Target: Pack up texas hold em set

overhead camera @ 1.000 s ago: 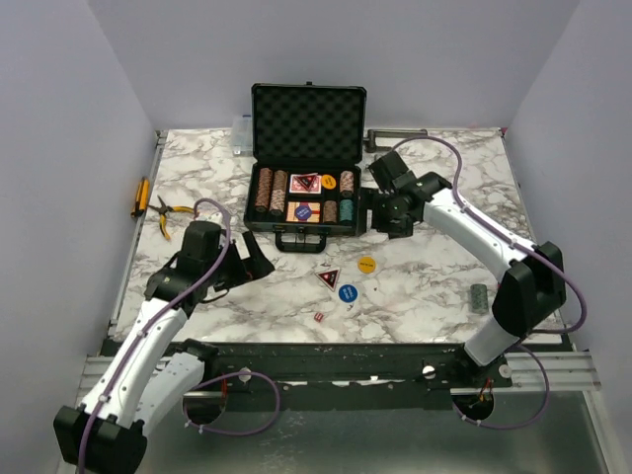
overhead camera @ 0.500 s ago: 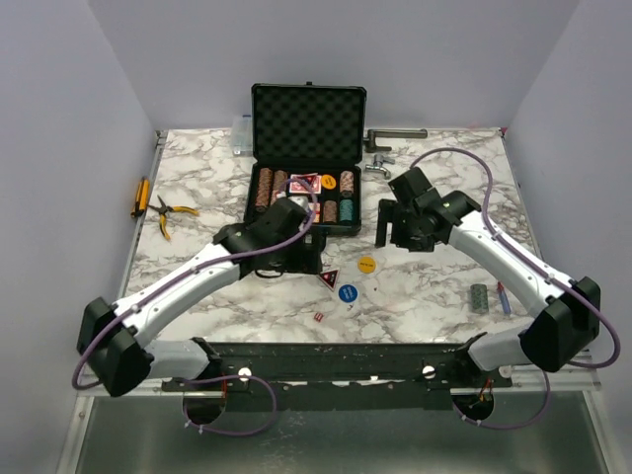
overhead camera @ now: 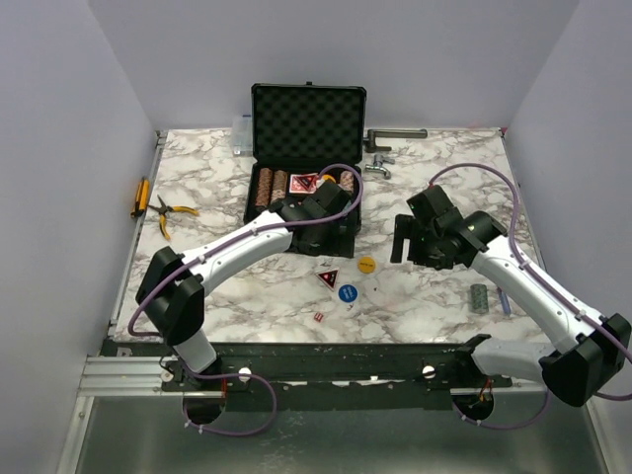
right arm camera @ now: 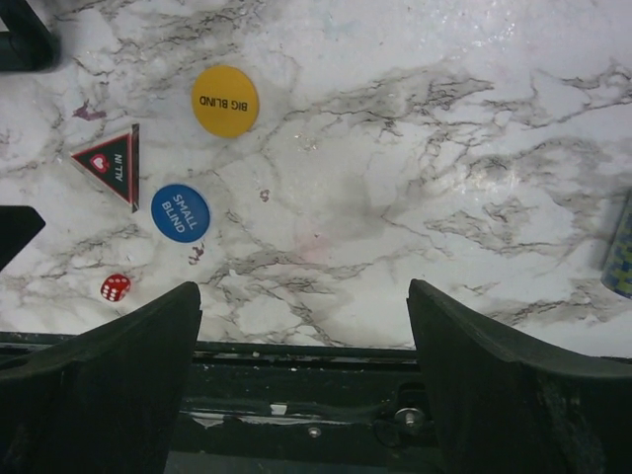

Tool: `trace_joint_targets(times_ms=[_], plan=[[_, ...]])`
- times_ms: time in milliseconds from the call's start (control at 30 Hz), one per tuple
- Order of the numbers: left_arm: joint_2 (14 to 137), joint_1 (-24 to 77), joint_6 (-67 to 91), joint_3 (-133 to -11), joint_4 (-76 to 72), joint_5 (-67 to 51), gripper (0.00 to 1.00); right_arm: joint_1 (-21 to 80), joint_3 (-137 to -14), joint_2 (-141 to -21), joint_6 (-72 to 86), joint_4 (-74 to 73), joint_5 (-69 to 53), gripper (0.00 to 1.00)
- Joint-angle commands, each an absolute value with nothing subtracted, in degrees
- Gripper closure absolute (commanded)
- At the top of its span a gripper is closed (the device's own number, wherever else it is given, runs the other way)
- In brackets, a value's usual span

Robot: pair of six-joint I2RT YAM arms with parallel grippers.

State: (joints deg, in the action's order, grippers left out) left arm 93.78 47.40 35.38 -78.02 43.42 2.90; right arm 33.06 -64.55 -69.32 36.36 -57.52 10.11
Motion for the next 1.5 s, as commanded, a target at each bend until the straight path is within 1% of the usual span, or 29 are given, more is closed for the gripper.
trace_joint_targets(times_ms=[0, 233, 333, 467, 733, 933, 1067, 1267, 1467], plan=[[96.86, 47.88, 48.53, -78.72, 45.04, 5.19, 0.08, 33.40, -62.97, -66.82, 37.34, -60.24, 12.13, 0.11], [102.86, 48.39, 59.47, -77.99, 45.89, 9.26, 0.08, 33.40, -62.95, -63.40, 39.31, -64.16, 11.47, 0.11], [106.05, 49.52, 60.12, -80.95, 46.64, 11.44, 0.09, 33.38, -62.08, -61.14, 40.19, -65.48, 10.91, 0.11], [110.83, 50.30, 63.17, -85.06, 52.44, 14.21, 0.09, 33.39, -61.03, -58.79, 41.65, -67.07, 9.88, 0.11], [113.36, 49.86, 65.70, -86.38, 52.23, 17.05, 0.09, 33.40, -61.26, -56.63, 43.67, -68.72, 8.20, 0.11], [113.30, 47.91, 65.61, -84.33, 49.03, 15.36, 0.09, 33.34, -60.92, -55.48, 44.77, -68.95, 7.14, 0.11], [114.02, 47.94, 66.79, -83.16, 47.26, 14.54, 0.10, 33.40, -59.63, -54.82, 45.22, -68.64, 6.50, 0.11], [114.24, 47.90, 67.83, -80.11, 43.25, 13.62, 0.15, 33.40, -59.55, -54.36, 44.92, -69.67, 7.34, 0.12], [113.99, 47.92, 71.10, -78.39, 43.04, 13.39, 0.15, 33.40, -58.21, -52.76, 45.26, -69.83, 7.75, 0.12]])
